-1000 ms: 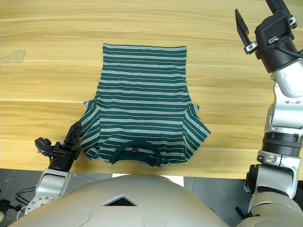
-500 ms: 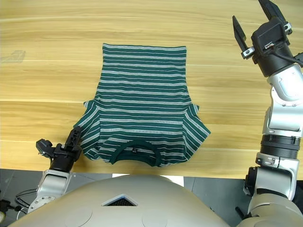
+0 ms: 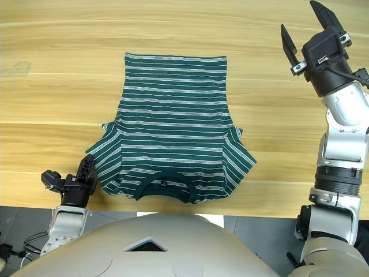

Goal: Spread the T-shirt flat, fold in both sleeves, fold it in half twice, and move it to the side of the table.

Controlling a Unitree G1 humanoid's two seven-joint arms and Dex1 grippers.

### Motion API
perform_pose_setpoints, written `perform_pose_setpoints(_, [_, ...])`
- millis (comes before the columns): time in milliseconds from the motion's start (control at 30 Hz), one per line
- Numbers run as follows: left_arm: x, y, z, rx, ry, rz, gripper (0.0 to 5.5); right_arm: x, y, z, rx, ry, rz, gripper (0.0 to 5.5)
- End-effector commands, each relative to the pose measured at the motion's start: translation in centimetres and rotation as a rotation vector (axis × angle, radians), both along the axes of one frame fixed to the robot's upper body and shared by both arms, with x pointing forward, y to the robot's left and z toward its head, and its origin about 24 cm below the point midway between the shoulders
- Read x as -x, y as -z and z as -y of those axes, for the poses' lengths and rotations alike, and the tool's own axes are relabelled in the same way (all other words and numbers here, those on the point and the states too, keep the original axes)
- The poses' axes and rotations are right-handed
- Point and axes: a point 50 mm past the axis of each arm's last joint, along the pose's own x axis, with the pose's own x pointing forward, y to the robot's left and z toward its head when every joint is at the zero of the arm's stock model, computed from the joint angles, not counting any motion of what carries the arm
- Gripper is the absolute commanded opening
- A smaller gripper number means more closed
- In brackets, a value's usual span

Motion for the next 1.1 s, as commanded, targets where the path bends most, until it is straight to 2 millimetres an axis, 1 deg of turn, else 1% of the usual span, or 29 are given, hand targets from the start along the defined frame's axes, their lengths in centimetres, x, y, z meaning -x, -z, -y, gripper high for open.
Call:
perform_pose_setpoints(33, [0.2,0.5,-0.2,-0.02,-0.005,-0.045,0.01,0.1,0.4,-0.2,-0.005,0.005,0.001,2.65])
perform_pose_setpoints(100, [-0.4,-0.7,-0.1,-0.092,0.054,0.018,0.01,0.1,0.5,-0.1,-0.005,0.006,0.0,2.65])
perform_pose_setpoints(167, [-1.1,-2.2,0.8,-0.189,0.14,0.101,0.01,0.0,0.5,-0.2,0.0,0.006,0.002,2.65])
perform_pose_setpoints(267, [-1.5,-3.3,1.6,-0.259,0.203,0.168,0.01,0.1,0.6,-0.1,0.006,0.008,0.002,2.65])
perform_pose_setpoints(367, [-1.3,-3.3,2.5,-0.307,0.259,0.17,0.01,0.1,0.6,0.0,0.009,0.01,0.005,2.65])
perform_pose_setpoints(433, [-1.1,-3.1,3.5,-0.334,0.326,0.16,0.01,0.1,0.5,0.1,0.01,0.013,0.008,2.65])
perform_pose_setpoints(533, [-0.7,-1.9,4.4,-0.47,0.452,0.078,0.01,0.3,0.5,0.1,0.01,0.013,0.011,2.65])
perform_pose_setpoints(567, [-0.7,-1.8,4.6,-0.525,0.486,0.077,0.01,0.3,0.5,0.1,0.01,0.012,0.01,2.65])
perform_pose_setpoints(633, [-0.8,-2.3,5.2,-0.6,0.53,0.114,0.01,0.3,0.6,0.2,0.011,0.014,0.006,2.65])
perform_pose_setpoints(733, [-1.0,-3.1,6.0,-0.651,0.573,0.184,0.01,0.3,0.7,0.2,0.011,0.015,-0.001,2.65])
perform_pose_setpoints(833, [-1.1,-3.3,6.3,-0.703,0.61,0.21,0.01,0.3,0.8,0.3,0.01,0.016,-0.004,2.65])
perform_pose_setpoints(967, [-1.1,-2.8,6.6,-0.807,0.684,0.181,0.01,0.4,1.0,0.2,0.009,0.014,-0.009,2.65])
perform_pose_setpoints(1100, [-1.1,-1.7,6.9,-0.891,0.758,0.138,0.01,0.3,1.0,0.1,0.009,0.011,-0.008,2.65])
